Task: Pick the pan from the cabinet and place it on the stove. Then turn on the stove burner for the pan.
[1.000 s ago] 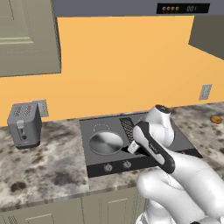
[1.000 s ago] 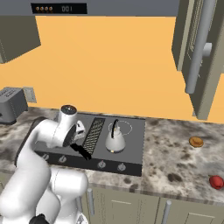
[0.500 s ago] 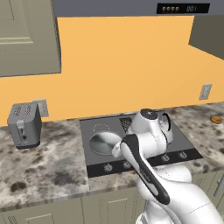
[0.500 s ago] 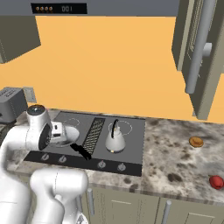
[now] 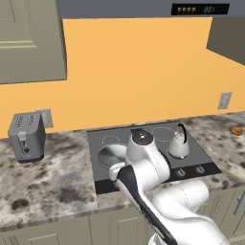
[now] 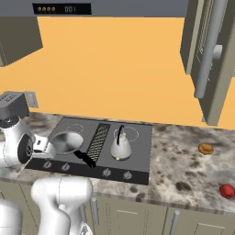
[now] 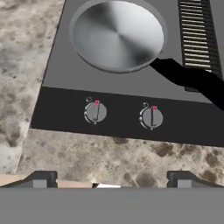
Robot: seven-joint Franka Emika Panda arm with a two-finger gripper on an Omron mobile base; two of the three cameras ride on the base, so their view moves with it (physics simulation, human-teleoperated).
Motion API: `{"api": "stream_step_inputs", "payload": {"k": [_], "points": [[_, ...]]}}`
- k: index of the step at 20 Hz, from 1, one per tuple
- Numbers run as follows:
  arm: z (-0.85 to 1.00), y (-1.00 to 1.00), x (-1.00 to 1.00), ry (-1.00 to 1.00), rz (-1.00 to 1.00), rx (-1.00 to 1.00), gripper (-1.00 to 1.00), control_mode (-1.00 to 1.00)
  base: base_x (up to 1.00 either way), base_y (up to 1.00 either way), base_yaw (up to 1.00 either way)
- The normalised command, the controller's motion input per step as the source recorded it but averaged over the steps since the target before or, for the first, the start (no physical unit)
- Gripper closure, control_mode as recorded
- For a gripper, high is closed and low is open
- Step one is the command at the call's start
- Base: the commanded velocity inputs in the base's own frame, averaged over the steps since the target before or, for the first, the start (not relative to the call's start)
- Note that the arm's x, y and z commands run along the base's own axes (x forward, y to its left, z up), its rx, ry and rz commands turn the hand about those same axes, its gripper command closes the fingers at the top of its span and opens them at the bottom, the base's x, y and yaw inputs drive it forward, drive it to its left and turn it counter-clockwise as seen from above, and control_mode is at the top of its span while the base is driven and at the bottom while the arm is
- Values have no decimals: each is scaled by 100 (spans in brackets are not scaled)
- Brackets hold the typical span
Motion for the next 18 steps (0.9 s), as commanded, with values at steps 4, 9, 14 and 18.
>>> {"api": "stream_step_inputs", "payload": {"k": [4,9,14,18], "points": [[-4,0,5,2,-5,0,-100,-100,0,0,0],[-5,0,15,7,-1,1,-100,-100,0,0,0],[-4,0,15,11,0,3,-100,-100,0,0,0],[-2,5,36,14,0,1,-100,-100,0,0,0]]}}
